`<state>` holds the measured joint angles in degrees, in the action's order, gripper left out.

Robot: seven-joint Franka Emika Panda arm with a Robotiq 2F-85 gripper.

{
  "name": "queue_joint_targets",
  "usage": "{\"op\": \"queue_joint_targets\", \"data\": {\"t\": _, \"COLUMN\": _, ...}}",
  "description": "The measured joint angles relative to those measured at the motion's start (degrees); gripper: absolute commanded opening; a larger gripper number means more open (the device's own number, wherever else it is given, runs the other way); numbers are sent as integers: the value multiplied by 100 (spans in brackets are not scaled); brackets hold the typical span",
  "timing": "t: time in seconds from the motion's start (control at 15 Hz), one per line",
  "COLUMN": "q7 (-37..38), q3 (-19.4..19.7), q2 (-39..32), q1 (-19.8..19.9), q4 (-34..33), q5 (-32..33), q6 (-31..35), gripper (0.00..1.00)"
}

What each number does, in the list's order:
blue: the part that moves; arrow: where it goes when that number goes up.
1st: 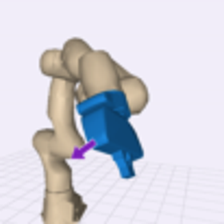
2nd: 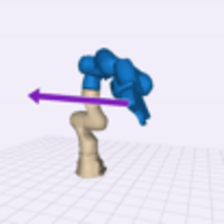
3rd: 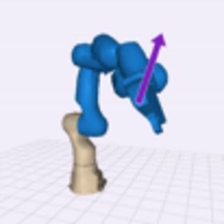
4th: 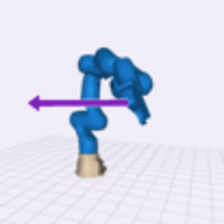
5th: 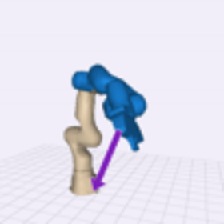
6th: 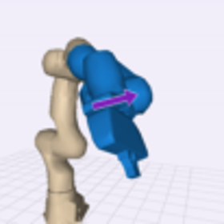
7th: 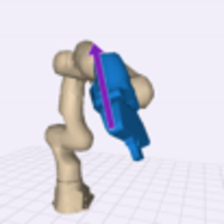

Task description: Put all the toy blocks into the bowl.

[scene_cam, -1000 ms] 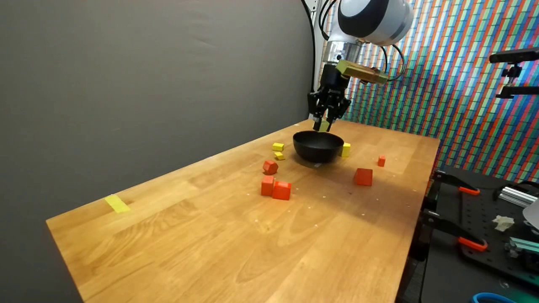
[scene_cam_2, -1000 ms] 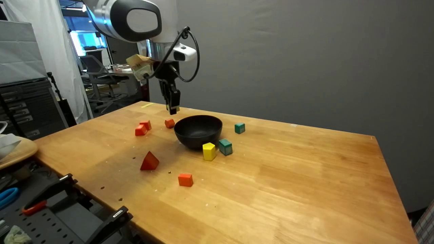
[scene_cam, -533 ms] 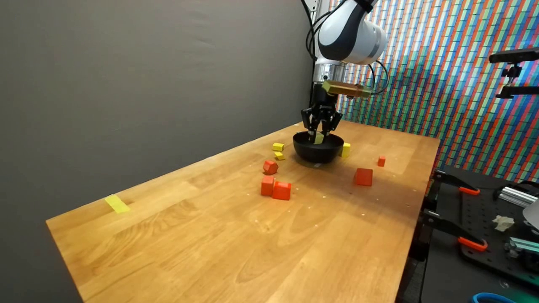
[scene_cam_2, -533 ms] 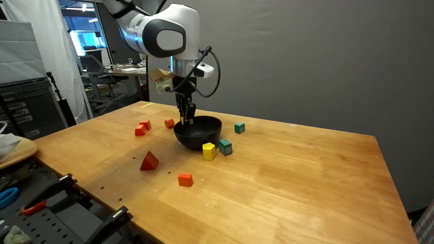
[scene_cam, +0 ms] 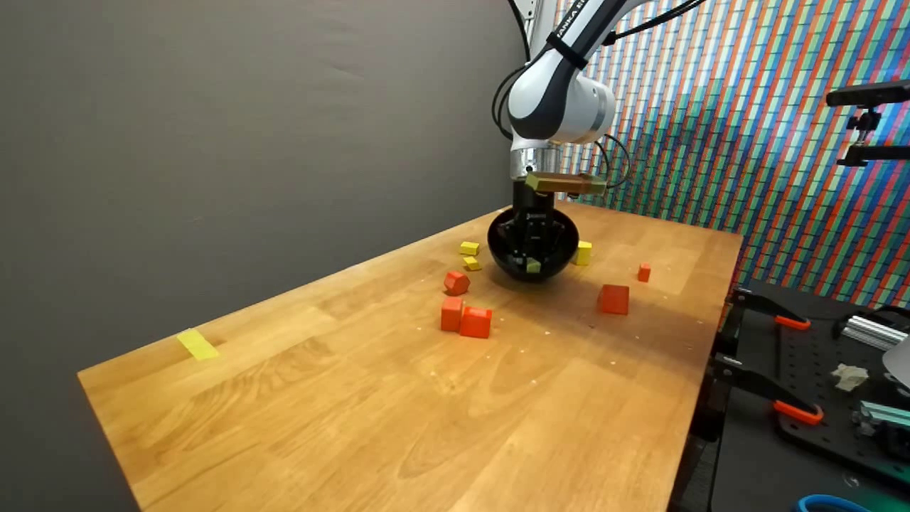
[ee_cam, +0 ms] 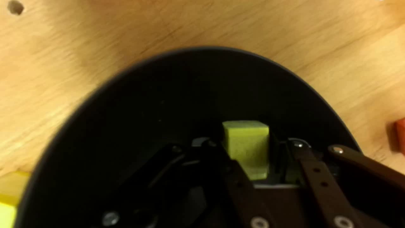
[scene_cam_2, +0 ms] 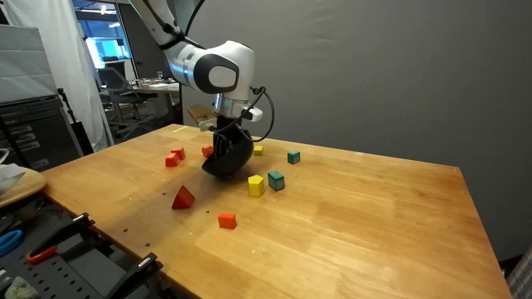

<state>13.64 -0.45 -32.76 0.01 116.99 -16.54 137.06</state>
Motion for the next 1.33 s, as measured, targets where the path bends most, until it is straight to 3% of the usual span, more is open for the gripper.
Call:
{"op": "queue_joint_targets", "data": {"t": 0.47, "q7": -1306, "q3": -728, "q2": -167, "q1": 496, "q4": -126, "q5": -1149, "q6": -1162, "gripper": 11}}
{"op": "queue_joint_targets", "data": {"t": 0.53, "q7": -1406, "q3": -732, "q2": -164, "q1": 562, "q4": -126, "q5": -1232, "q6": -1251, "gripper": 15}}
{"op": "queue_joint_targets", "data": {"t": 0.8, "q7": -1383, "q3": -476, "q2": -119, "q1": 546, "q4": -102, "q5": -1058, "q6": -1124, "gripper": 15}}
{"op": "queue_joint_targets", "data": {"t": 0.87, "q7": -1354, "q3": -408, "q2": -99, "q1": 498, "q4": -95, "q5": -949, "q6": -1040, "gripper": 44}}
{"op": "queue_joint_targets", "data": {"t": 0.93, "q7": -1290, "q3": -349, "q2": -79, "q1": 435, "q4": -85, "q5": -818, "q6": -933, "gripper": 61}}
{"op": "queue_joint_targets", "data": {"t": 1.27, "q7": -851, "q3": -174, "q2": 47, "q1": 59, "q4": -3, "q5": -174, "q6": -611, "gripper": 98}}
{"op": "queue_joint_targets", "data": {"t": 1.33, "q7": -771, "q3": -159, "q2": 133, "q1": 7, "q4": 35, "q5": -63, "q6": -612, "gripper": 100}}
